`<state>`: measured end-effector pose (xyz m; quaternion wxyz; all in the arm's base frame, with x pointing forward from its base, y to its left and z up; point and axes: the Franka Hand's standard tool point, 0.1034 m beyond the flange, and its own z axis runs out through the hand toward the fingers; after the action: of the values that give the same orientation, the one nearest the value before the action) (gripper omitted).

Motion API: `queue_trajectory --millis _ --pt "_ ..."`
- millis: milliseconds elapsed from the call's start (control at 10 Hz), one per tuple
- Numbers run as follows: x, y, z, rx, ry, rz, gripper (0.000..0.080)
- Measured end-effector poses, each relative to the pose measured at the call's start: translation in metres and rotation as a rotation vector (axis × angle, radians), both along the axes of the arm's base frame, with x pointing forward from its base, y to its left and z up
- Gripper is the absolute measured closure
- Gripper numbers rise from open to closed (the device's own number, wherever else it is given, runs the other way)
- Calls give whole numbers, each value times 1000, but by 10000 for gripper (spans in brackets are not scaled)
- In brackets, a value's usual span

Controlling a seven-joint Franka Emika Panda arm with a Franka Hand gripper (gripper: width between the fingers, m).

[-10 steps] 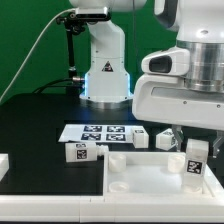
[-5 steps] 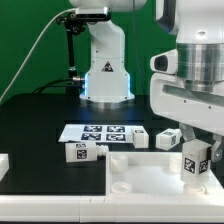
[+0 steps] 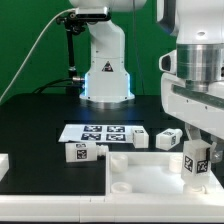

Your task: Assemble one leg

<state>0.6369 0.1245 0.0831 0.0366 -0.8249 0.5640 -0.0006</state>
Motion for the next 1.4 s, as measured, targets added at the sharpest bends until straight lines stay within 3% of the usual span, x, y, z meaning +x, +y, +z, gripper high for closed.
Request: queue_trajectory --millis 100,200,300,400,500,700,1000,1100,1300,1400 --pt "0 -1 1 -3 -4 45 335" --pt "3 -4 4 -10 -27 212 213" --pt "5 -3 8 -34 -69 376 213" --pt "3 -4 8 -52 -89 523 163" --pt "1 -5 9 -56 -89 559 152" --pt "1 -6 8 -67 -94 701 152" --pt "7 -8 5 -164 -158 1187 151" --pt "7 -5 4 -173 -165 1246 151" --pt "8 -7 5 -172 -165 1230 410" --pt "8 -7 5 -172 -164 1230 410"
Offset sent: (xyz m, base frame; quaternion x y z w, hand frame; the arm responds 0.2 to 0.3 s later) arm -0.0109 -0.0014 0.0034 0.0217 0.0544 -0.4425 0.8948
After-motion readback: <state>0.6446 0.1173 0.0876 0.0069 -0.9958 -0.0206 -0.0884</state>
